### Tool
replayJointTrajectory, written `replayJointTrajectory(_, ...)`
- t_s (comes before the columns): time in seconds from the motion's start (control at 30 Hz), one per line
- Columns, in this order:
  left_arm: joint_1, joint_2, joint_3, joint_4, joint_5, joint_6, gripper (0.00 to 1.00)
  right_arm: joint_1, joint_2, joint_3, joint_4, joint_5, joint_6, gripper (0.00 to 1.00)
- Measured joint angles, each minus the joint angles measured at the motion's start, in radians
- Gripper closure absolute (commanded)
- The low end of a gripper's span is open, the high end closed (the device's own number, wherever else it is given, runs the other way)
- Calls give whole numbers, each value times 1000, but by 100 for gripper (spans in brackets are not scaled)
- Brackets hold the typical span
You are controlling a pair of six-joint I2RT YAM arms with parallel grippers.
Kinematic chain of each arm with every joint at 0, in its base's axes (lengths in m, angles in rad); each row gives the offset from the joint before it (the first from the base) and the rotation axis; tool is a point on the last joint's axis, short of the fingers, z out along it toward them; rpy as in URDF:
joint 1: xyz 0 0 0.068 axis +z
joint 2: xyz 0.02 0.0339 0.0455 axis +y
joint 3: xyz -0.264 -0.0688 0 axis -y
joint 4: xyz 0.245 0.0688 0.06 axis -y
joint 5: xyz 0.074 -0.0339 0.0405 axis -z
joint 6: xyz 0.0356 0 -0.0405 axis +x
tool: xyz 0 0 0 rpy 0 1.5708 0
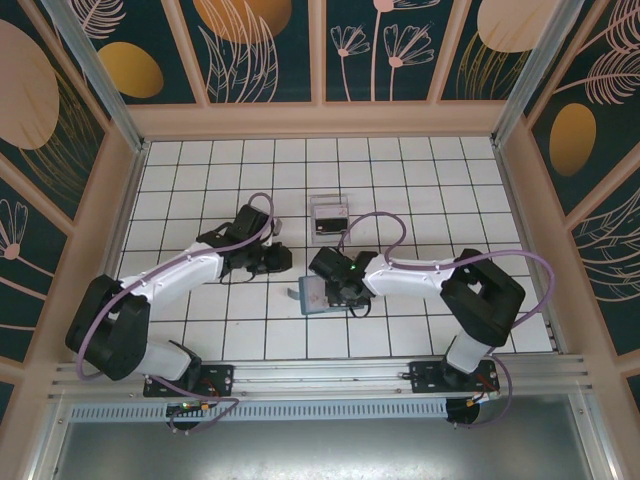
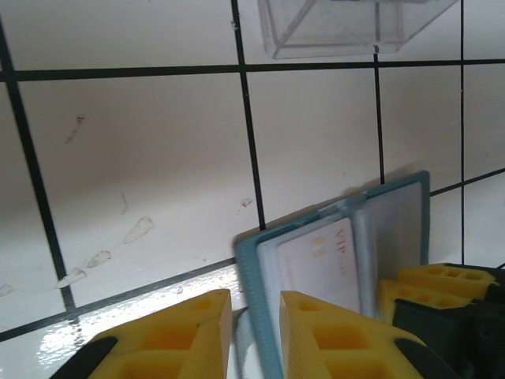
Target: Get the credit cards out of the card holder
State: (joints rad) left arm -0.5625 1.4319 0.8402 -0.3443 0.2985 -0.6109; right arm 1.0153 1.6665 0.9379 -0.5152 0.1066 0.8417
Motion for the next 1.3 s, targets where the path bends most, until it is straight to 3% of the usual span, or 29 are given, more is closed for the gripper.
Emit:
replayJointTrajectory(0.57,-245,125,-41,134,8,-155,78,-34,-55,-18,-108,57,6,74)
replayJointTrajectory(0.93,-250,131,-101,140,-18,-181,82,-38,-109,6,-142,57,6,73)
replayJointTrajectory(1.3,-250,131,-115,163,-19,-185,84,-39,-136,64,-76,-14,2,78)
